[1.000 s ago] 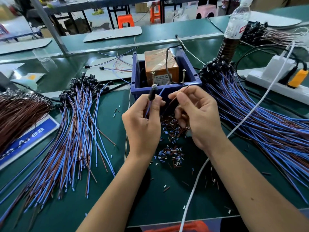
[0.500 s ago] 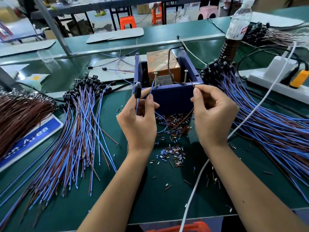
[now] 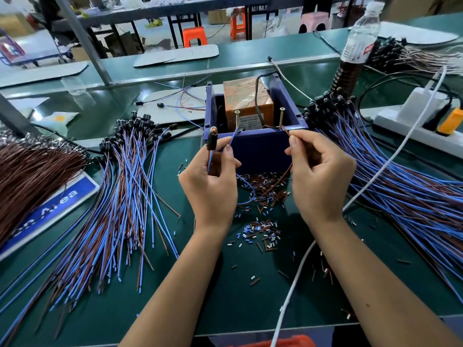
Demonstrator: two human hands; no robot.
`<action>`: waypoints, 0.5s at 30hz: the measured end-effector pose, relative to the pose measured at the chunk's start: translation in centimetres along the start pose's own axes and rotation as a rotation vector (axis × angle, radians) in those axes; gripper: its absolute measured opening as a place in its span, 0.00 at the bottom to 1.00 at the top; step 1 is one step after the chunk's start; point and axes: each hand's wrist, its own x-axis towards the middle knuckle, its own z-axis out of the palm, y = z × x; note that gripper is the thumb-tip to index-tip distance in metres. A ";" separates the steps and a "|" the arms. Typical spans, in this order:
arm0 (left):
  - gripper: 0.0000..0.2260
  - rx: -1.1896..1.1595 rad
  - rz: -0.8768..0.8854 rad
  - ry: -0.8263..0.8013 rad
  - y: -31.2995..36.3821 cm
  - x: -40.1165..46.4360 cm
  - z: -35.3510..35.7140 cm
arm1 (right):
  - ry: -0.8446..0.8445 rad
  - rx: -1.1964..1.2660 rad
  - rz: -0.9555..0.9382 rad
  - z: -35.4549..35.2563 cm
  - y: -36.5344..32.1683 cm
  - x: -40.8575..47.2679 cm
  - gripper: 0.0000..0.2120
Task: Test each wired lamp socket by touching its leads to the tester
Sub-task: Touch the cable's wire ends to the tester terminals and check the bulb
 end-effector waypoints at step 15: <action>0.12 0.012 -0.008 -0.024 0.3 0.2 -0.3 | -0.012 -0.017 -0.038 0.1 0.2 -0.1 0.08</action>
